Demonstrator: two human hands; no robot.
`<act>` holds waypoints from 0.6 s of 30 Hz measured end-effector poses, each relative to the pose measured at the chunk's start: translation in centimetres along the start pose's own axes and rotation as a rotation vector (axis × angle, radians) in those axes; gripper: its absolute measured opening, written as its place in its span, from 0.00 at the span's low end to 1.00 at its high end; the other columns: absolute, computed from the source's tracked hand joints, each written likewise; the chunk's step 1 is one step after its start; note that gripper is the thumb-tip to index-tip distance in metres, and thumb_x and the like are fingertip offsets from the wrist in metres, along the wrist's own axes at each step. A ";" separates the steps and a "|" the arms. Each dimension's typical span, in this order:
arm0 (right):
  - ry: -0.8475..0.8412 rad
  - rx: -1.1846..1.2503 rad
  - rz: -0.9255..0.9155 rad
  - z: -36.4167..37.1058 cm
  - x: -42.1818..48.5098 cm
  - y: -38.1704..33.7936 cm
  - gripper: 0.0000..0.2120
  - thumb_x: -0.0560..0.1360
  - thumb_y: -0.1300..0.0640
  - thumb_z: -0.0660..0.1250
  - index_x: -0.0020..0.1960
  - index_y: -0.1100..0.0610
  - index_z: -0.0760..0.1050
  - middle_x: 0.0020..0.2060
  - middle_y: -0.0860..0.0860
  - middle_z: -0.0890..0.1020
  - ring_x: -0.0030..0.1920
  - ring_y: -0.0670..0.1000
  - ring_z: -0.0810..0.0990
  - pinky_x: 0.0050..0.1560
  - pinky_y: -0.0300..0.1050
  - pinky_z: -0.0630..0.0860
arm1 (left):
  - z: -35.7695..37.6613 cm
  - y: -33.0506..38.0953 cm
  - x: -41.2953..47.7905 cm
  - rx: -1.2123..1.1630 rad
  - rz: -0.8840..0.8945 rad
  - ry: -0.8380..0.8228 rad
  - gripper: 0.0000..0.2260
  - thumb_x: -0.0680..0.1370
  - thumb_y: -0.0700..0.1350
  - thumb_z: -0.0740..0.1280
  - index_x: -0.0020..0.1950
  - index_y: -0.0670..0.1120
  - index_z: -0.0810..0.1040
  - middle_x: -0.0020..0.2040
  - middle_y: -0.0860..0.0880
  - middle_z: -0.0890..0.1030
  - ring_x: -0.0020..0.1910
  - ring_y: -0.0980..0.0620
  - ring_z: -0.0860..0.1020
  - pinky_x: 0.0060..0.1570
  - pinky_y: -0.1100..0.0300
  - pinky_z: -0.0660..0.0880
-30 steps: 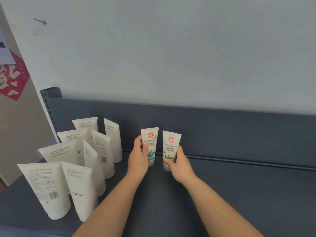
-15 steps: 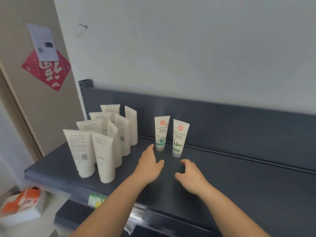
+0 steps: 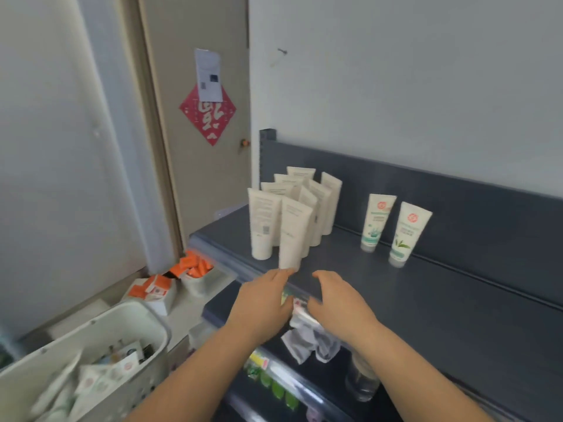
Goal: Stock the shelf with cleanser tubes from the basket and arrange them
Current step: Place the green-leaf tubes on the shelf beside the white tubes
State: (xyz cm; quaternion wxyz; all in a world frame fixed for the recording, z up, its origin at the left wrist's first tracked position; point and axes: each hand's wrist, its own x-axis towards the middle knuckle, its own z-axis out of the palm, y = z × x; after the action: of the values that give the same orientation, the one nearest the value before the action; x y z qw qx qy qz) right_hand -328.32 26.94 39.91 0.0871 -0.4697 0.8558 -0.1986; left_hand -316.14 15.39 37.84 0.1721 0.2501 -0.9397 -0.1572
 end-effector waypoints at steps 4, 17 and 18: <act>0.033 -0.032 -0.069 3.2 0.0 -5.3 0.25 0.79 0.53 0.60 0.74 0.55 0.60 0.71 0.52 0.68 0.68 0.54 0.69 0.65 0.49 0.70 | -2.9 -6.7 -3.6 0.135 -0.089 0.024 0.27 0.78 0.51 0.60 0.77 0.57 0.58 0.74 0.55 0.66 0.70 0.52 0.69 0.63 0.50 0.70; -0.072 -0.167 -0.314 15.4 0.4 -22.7 0.23 0.76 0.54 0.61 0.69 0.59 0.64 0.65 0.55 0.72 0.65 0.56 0.70 0.64 0.51 0.69 | -12.2 -24.2 -19.1 0.385 -0.397 -0.034 0.28 0.79 0.52 0.59 0.78 0.56 0.54 0.77 0.56 0.60 0.74 0.50 0.63 0.67 0.48 0.64; -0.091 -0.172 -0.330 16.2 0.5 -23.6 0.23 0.77 0.54 0.61 0.69 0.59 0.63 0.65 0.55 0.72 0.65 0.56 0.70 0.63 0.50 0.68 | -12.5 -25.3 -20.0 0.377 -0.423 -0.034 0.28 0.80 0.52 0.59 0.78 0.56 0.54 0.77 0.56 0.61 0.74 0.50 0.64 0.68 0.47 0.64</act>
State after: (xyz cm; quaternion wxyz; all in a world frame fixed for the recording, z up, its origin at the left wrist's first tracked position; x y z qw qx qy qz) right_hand -304.99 10.98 35.24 0.0516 -0.6178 0.7761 -0.1150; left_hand -284.25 2.41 34.46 0.0699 0.4657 -0.8820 -0.0161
